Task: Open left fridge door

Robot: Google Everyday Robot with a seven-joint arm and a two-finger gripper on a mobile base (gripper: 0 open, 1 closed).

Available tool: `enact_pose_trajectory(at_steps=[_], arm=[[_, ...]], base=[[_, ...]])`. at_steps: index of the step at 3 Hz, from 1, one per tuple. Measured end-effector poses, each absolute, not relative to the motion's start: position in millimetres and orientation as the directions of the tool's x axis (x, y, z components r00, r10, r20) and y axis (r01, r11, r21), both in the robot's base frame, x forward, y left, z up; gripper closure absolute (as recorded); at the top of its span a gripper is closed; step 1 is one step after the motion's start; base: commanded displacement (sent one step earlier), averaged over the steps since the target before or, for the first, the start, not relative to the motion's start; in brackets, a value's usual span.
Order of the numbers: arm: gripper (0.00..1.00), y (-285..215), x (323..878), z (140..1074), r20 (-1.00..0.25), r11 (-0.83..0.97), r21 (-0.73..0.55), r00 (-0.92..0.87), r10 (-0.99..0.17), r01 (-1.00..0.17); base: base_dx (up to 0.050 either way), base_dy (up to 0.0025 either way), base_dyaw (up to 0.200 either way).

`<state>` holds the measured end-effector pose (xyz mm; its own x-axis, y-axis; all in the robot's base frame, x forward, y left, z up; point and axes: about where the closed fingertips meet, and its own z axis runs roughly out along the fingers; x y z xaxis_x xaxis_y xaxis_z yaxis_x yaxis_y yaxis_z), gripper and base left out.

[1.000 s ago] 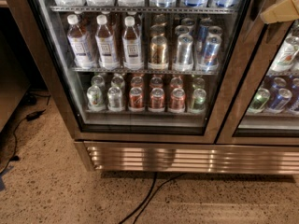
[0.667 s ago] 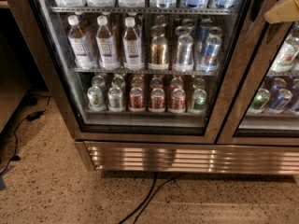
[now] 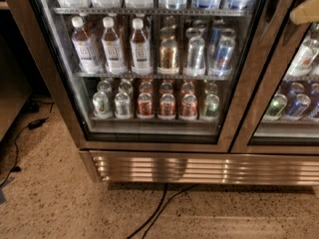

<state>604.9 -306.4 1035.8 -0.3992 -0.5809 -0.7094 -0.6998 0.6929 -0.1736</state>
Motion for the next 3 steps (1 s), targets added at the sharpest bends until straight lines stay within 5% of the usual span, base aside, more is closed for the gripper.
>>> enact_pose_trajectory(at_steps=[1,3], arm=[[1.0,-306.4,604.9,1035.8,-0.709,0.693,-0.174,-0.399,-0.581,-0.7],[0.59,-305.5,612.1,1036.2,-0.712,0.699,-0.187,-0.395,-0.581,-0.69]], base=[[0.0,0.0,0.0],[0.0,0.0,0.0]])
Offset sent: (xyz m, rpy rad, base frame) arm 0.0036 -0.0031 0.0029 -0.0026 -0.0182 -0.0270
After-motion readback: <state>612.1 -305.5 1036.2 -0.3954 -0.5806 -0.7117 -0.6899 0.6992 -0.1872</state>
